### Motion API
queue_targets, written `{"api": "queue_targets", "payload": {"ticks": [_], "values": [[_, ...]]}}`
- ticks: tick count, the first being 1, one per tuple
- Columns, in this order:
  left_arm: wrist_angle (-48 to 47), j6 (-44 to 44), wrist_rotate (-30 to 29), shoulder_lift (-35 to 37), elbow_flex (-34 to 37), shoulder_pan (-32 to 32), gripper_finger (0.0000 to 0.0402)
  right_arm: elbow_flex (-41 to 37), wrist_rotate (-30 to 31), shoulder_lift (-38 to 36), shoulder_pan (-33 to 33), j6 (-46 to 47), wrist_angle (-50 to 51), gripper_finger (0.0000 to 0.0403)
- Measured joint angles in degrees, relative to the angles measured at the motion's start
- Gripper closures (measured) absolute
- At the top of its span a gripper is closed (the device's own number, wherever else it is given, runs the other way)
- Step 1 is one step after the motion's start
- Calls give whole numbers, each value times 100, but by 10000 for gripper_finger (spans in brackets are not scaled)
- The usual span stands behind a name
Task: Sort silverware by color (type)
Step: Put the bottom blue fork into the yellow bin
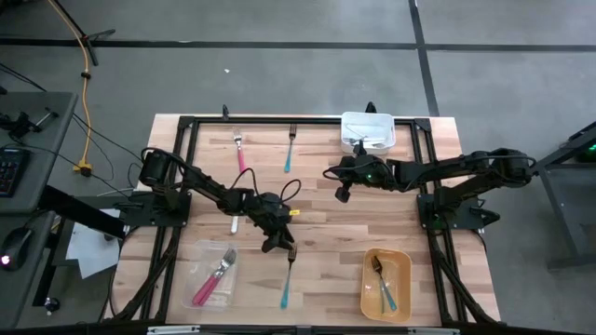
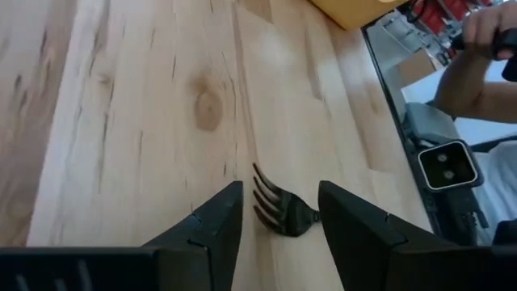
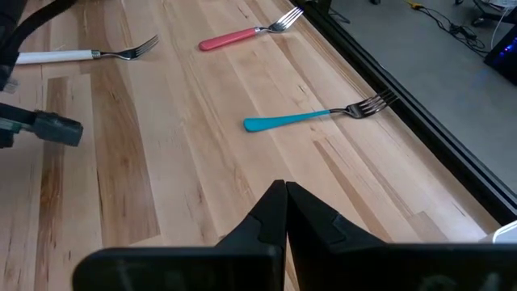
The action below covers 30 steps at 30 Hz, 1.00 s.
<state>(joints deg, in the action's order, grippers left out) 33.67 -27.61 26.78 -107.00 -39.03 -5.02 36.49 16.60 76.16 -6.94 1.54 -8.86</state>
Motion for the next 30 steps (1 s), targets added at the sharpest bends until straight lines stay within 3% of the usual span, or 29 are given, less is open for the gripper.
{"api": "queue_targets", "payload": {"ticks": [9, 30], "values": [[-93, 97, -22, 0, 0, 5, 189, 0, 0, 0, -1, 0, -2, 401], [-82, 152, -42, -2, -2, -31, 196, 2, 0, 0, 0, -2, -9, 401]]}}
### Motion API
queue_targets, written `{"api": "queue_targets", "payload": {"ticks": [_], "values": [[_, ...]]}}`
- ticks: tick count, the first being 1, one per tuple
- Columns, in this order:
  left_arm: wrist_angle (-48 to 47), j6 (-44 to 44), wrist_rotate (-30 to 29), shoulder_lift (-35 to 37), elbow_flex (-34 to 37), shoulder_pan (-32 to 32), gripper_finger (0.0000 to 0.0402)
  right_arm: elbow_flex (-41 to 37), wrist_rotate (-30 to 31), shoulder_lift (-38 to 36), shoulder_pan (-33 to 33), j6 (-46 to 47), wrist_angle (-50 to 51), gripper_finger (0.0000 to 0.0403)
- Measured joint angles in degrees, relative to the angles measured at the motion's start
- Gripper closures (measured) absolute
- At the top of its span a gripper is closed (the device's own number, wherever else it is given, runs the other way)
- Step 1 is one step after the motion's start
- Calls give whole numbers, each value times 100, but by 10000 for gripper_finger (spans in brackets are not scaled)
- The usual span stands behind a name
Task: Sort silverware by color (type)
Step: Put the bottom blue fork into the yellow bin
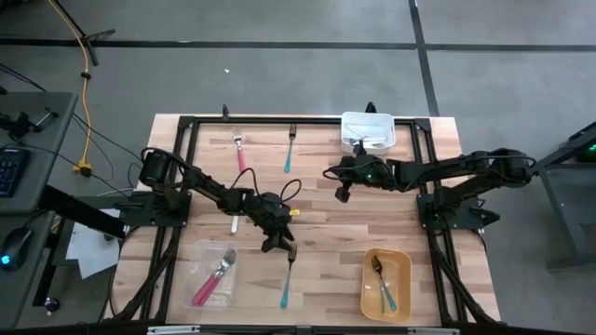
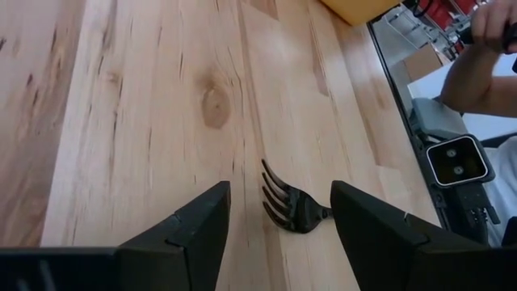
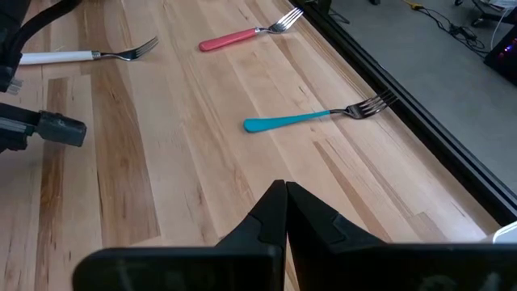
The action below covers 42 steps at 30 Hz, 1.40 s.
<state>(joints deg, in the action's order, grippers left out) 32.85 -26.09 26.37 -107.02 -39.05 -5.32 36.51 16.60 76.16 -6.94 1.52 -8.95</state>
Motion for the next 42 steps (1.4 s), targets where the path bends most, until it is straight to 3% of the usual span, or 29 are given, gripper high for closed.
{"api": "queue_targets", "payload": {"ticks": [24, 29, 42], "values": [[-108, 175, -61, -2, -162, -118, 198, 0, -2, 2, -1, -44, -149, 401], [-481, 224, -138, -2, -160, -118, 217, 0, -2, 2, -2, -44, -149, 401], [-304, 282, -225, -2, -160, -109, 273, 0, -2, 2, -1, -44, -157, 401]]}}
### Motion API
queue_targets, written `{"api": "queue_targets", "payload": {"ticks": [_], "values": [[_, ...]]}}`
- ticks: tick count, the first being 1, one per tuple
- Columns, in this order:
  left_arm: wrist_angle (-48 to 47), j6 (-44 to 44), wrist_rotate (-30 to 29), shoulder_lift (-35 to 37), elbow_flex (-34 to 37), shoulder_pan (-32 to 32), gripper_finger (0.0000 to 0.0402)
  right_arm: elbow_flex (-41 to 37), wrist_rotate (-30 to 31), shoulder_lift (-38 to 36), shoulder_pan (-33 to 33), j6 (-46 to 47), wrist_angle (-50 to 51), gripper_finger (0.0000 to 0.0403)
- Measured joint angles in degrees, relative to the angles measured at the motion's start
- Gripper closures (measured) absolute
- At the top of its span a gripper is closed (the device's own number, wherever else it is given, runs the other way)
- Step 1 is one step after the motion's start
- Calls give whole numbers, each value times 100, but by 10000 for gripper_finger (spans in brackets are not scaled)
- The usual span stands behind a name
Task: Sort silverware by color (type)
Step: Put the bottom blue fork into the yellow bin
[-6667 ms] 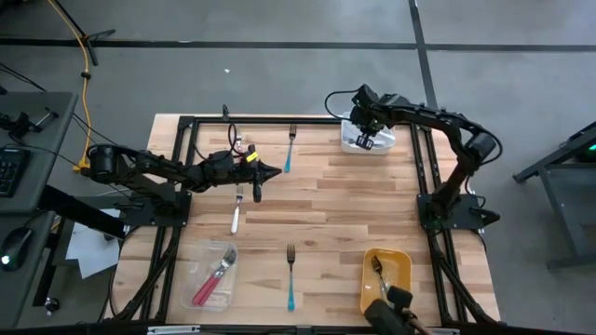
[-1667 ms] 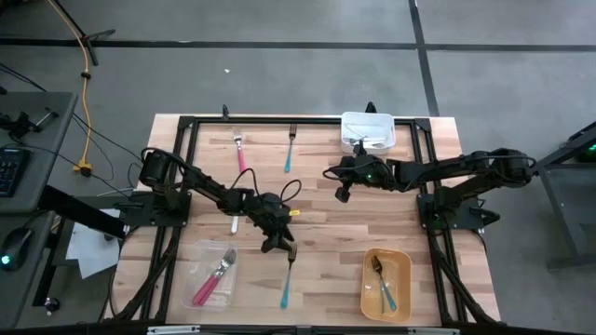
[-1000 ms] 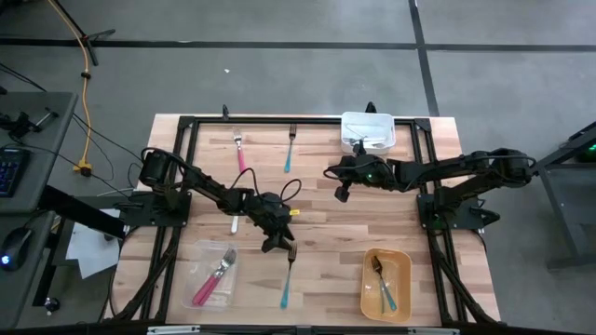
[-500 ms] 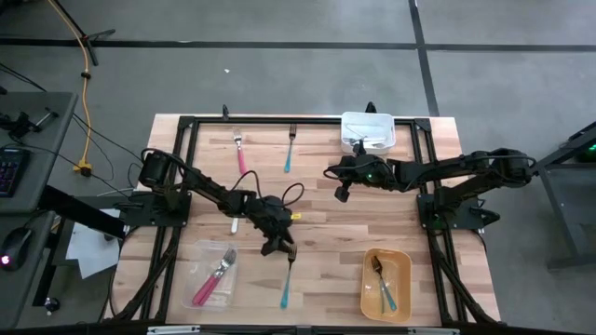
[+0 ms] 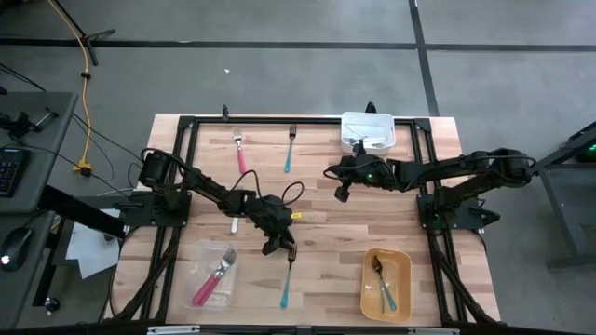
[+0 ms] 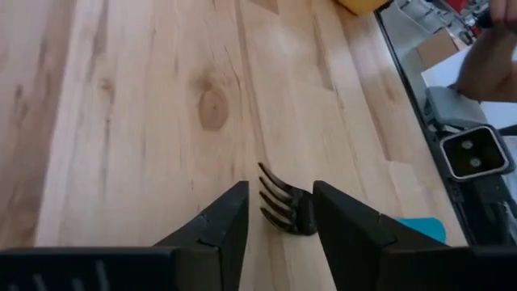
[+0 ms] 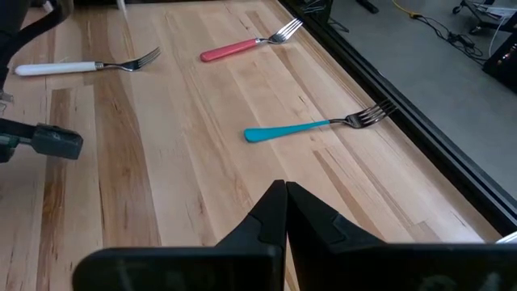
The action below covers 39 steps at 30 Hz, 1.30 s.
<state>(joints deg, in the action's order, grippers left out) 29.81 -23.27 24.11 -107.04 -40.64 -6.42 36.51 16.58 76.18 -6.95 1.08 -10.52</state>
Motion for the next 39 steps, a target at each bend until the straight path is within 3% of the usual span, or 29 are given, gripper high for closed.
{"api": "queue_targets", "payload": {"ticks": [14, 26, 31, 35, 39], "values": [[1, 39, -222, 0, 0, 6, 395, 0, 0, 0, -1, 0, -7, 401], [-10, 161, -227, 115, 4, 479, 400, 0, -83, 0, 132, 132, 31, 401], [-185, 430, -240, 451, 4, 718, 401, 4, -1345, 69, 393, 1333, 227, 399], [-345, 676, -254, 694, 7, 893, 401, 4, -1387, 344, 967, 1962, 86, 376], [-354, 834, -264, 837, 10, 1028, 401, 4, -1248, 811, 1402, 2744, -566, 327]]}}
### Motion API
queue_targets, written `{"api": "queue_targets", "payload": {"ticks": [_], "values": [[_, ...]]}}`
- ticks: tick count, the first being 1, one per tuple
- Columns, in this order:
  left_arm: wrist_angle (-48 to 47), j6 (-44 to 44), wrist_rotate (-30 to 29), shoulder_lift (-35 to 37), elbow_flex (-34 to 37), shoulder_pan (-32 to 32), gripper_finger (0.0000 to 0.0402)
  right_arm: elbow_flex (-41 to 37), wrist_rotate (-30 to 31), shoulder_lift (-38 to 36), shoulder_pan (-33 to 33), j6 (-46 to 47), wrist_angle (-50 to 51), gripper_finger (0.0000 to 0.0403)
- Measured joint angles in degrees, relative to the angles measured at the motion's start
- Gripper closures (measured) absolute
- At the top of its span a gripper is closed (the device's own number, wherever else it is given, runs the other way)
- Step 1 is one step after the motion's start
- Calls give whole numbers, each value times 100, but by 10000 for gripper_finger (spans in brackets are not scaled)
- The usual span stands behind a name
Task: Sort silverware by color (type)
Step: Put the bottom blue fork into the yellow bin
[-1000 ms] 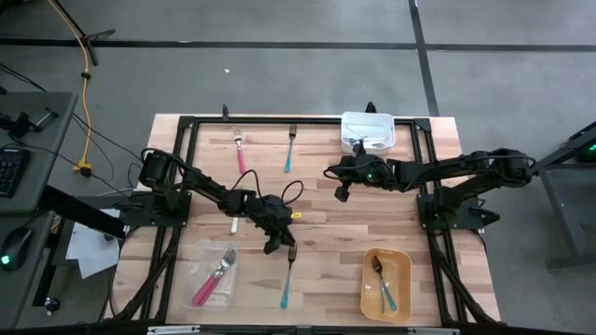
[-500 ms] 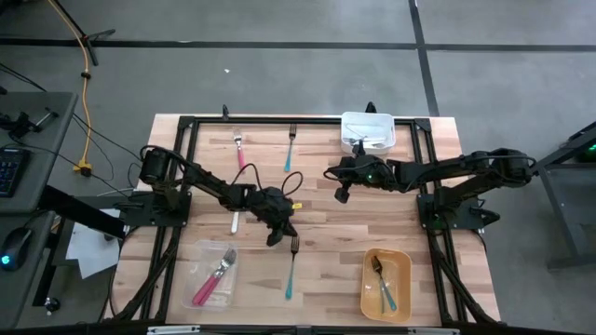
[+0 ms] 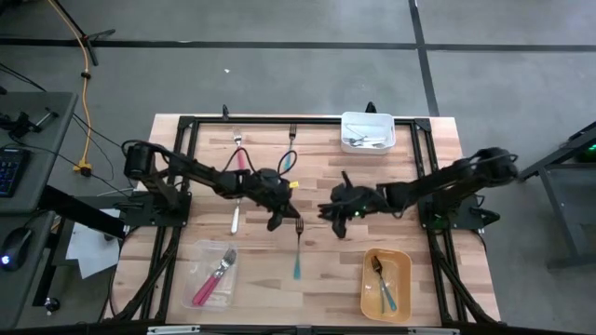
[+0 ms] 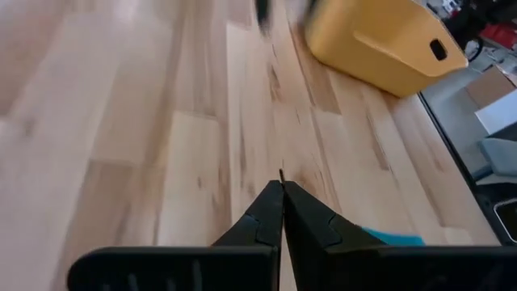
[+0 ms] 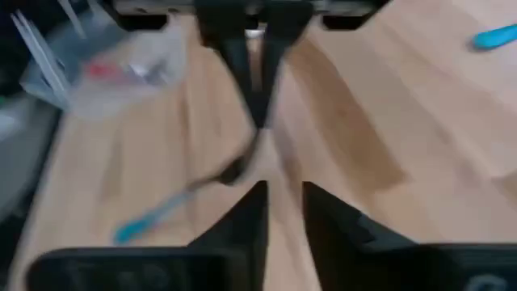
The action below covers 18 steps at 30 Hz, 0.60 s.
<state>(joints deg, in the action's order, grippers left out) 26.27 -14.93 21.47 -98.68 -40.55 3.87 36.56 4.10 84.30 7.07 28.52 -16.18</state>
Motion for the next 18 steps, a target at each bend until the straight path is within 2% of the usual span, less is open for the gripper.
{"api": "queue_targets", "payload": {"ticks": [5, 9, 18], "values": [[-15, 97, -15, 107, 1, 109, 401, 0, 37, 682, 309, 981, -835, 260], [8, 167, -23, 164, 1, 160, 401, 101, 39, 1291, 439, 1542, -1161, 226], [70, 193, -140, 164, 1, 180, 401, 741, 151, 2101, 461, 1508, -1373, 221]]}}
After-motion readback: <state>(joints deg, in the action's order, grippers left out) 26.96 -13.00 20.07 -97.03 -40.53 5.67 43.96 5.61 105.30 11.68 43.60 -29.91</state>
